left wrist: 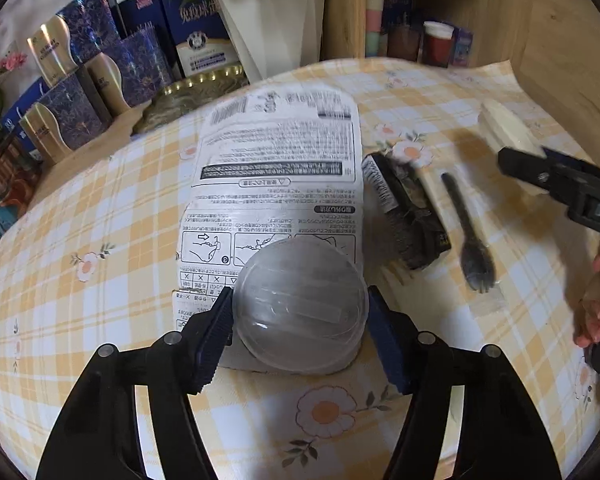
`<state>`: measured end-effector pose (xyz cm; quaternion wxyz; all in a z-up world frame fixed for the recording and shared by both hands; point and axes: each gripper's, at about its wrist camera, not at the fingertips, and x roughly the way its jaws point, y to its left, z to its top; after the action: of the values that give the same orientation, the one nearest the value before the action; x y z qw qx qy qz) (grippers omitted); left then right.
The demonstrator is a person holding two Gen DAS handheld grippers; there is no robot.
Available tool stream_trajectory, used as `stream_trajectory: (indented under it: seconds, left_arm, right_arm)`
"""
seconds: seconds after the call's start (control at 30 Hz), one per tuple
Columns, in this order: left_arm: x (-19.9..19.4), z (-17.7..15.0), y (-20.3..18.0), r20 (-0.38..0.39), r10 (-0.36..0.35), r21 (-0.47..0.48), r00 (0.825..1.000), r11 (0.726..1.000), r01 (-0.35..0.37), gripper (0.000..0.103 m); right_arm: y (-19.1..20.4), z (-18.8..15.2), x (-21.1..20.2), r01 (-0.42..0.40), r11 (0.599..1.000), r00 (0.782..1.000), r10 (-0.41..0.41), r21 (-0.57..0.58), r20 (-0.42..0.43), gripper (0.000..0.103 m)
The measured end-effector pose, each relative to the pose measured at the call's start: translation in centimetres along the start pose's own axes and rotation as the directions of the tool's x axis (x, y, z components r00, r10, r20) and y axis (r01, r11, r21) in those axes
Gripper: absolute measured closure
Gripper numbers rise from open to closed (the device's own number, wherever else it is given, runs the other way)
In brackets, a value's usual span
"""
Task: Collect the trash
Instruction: 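Grasp the clear plastic dome with the left tool while the right holds the lid, then carry the lid and clear dome in both tools down over the bin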
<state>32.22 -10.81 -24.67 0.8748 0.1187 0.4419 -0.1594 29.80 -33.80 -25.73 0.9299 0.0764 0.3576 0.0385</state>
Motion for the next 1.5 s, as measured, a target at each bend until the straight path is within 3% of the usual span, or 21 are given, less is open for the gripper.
stream_trajectory:
  seconds: [0.2, 0.43, 0.63, 0.93, 1.17, 1.5]
  left_arm:
    - [-3.9, -0.8, 0.4, 0.058, -0.055, -0.042, 0.997, 0.997, 0.058, 0.039]
    - [-9.8, -3.8, 1.1, 0.102, -0.097, -0.08, 0.99, 0.991, 0.105, 0.039]
    - [-14.1, -7.2, 1.9, 0.133, -0.105, -0.114, 0.986, 0.986, 0.12, 0.039]
    - [-20.1, -13.1, 3.1, 0.152, -0.105, -0.188, 0.983, 0.973, 0.133, 0.039]
    - [-24.7, -18.1, 2.5, 0.172, -0.091, -0.209, 0.981, 0.97, 0.127, 0.039]
    - [-29.2, -23.4, 1.4, 0.194, -0.076, -0.216, 0.978, 0.969, 0.118, 0.039]
  right_arm:
    - [0.4, -0.2, -0.2, 0.016, 1.0, 1.0, -0.016, -0.017, 0.013, 0.017]
    - [2.7, -0.5, -1.2, 0.072, 0.99, 0.997, -0.072, -0.121, 0.01, 0.017]
    - [5.5, -2.6, -5.7, 0.026, 0.987, 1.0, -0.023, -0.161, 0.019, 0.017]
    - [9.1, -7.3, -14.2, -0.035, 0.98, 0.999, 0.04, -0.198, 0.022, 0.017]
    - [10.9, -11.4, -19.9, -0.085, 0.983, 0.996, 0.089, -0.165, 0.018, 0.017]
    - [14.2, -18.8, -23.5, -0.17, 0.971, 0.984, 0.158, -0.171, -0.079, 0.017]
